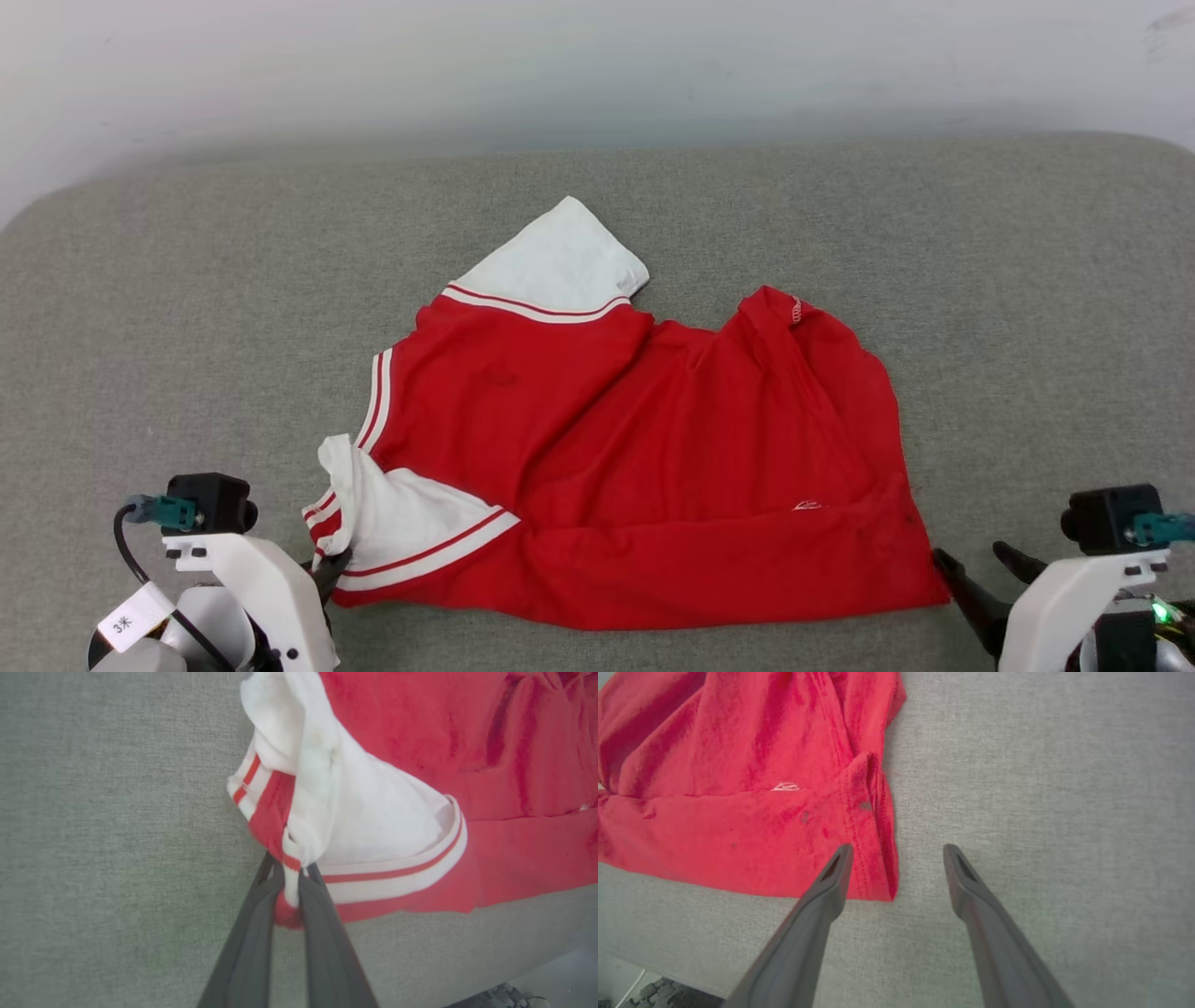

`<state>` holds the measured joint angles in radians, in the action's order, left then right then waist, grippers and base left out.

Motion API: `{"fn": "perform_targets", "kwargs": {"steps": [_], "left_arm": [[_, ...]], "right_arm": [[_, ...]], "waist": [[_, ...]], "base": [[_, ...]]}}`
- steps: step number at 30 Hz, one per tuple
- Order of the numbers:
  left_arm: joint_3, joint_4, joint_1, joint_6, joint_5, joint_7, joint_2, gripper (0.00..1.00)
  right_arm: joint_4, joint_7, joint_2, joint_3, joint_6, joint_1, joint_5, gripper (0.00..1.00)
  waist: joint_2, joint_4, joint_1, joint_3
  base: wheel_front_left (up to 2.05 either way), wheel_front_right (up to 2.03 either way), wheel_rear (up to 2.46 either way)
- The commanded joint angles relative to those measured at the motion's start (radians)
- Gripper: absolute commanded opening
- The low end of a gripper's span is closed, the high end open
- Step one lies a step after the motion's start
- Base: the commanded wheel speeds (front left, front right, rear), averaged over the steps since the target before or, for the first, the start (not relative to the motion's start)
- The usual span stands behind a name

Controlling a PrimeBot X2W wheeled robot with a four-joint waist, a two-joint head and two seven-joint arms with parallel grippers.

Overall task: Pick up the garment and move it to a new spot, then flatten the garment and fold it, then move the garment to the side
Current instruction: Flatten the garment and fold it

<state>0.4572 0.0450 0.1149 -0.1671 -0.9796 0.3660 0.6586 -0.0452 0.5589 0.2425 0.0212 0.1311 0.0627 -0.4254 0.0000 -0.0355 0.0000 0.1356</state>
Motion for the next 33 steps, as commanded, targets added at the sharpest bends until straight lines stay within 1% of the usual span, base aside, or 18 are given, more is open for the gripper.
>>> {"fn": "perform_targets", "kwargs": {"steps": [1, 6, 10, 14, 15, 16, 17, 18, 21, 27, 33], "left_arm": [[-0.002, -0.008, -0.001, -0.001, 0.002, -0.005, 0.004, 0.00], [-0.001, -0.049, 0.017, -0.012, 0.014, -0.007, 0.006, 0.00], [0.001, -0.062, 0.027, -0.011, 0.017, -0.012, -0.001, 0.00], [0.000, -0.058, 0.024, -0.009, 0.014, -0.025, -0.011, 0.00], [-0.001, -0.057, 0.022, -0.007, 0.014, -0.029, -0.014, 0.00], [0.000, -0.056, 0.021, -0.005, 0.014, -0.032, -0.016, 0.00], [-0.003, -0.055, 0.019, -0.003, 0.012, -0.041, -0.020, 0.00], [-0.004, -0.054, 0.017, -0.001, 0.010, -0.046, -0.023, 0.00], [-0.007, -0.050, 0.004, -0.003, 0.017, -0.066, -0.025, 0.00], [-0.009, -0.074, -0.052, -0.014, 0.007, -0.084, -0.021, 0.00], [-0.020, -0.116, -0.162, -0.058, -0.014, -0.085, 0.004, 0.00]], "right_arm": [[0.002, 0.008, 0.009, -0.007, -0.001, -0.022, -0.003, 1.00], [0.069, 0.047, 0.026, -0.080, -0.001, -0.097, -0.023, 1.00], [0.147, 0.068, 0.033, -0.125, -0.001, -0.146, -0.033, 1.00], [0.242, 0.119, 0.020, -0.166, -0.001, -0.155, -0.055, 1.00], [0.260, 0.133, 0.014, -0.177, -0.001, -0.154, -0.066, 0.50], [0.274, 0.150, 0.007, -0.188, -0.001, -0.151, -0.073, 0.16], [0.280, 0.160, 0.003, -0.198, 0.000, -0.148, -0.081, 0.00], [0.283, 0.164, 0.000, -0.200, 0.000, -0.148, -0.092, 0.00], [0.262, 0.150, 0.019, -0.183, -0.001, -0.152, -0.103, 0.00], [0.156, 0.105, 0.058, -0.123, -0.001, -0.119, -0.102, 0.00], [0.070, 0.129, 0.049, -0.077, -0.001, 0.004, -0.086, 0.00]], "waist": [[0.0000, 0.007, 0.0000, 0.009], [0.0000, 0.028, 0.0000, 0.049], [0.0000, 0.043, 0.0000, 0.074], [0.0000, 0.049, 0.0000, 0.085], [0.0000, 0.051, 0.0000, 0.087], [0.0000, 0.052, 0.0000, 0.088], [0.0000, 0.052, 0.0000, 0.088], [0.0000, 0.052, 0.0000, 0.086], [0.0000, 0.051, 0.0000, 0.068], [0.0000, 0.045, 0.0000, -0.001], [0.0000, 0.040, 0.0000, -0.085]], "base": [[0.00, 0.00, 0.00], [0.00, 0.00, 0.00], [0.00, 0.00, 0.00], [0.00, 0.00, 0.00], [0.00, 0.00, 0.00], [0.00, 0.00, 0.00], [0.00, 0.00, 0.00], [0.00, 0.00, 0.00], [0.00, 0.00, 0.00], [0.00, 0.00, 0.00], [0.00, 0.00, 0.00]]}}
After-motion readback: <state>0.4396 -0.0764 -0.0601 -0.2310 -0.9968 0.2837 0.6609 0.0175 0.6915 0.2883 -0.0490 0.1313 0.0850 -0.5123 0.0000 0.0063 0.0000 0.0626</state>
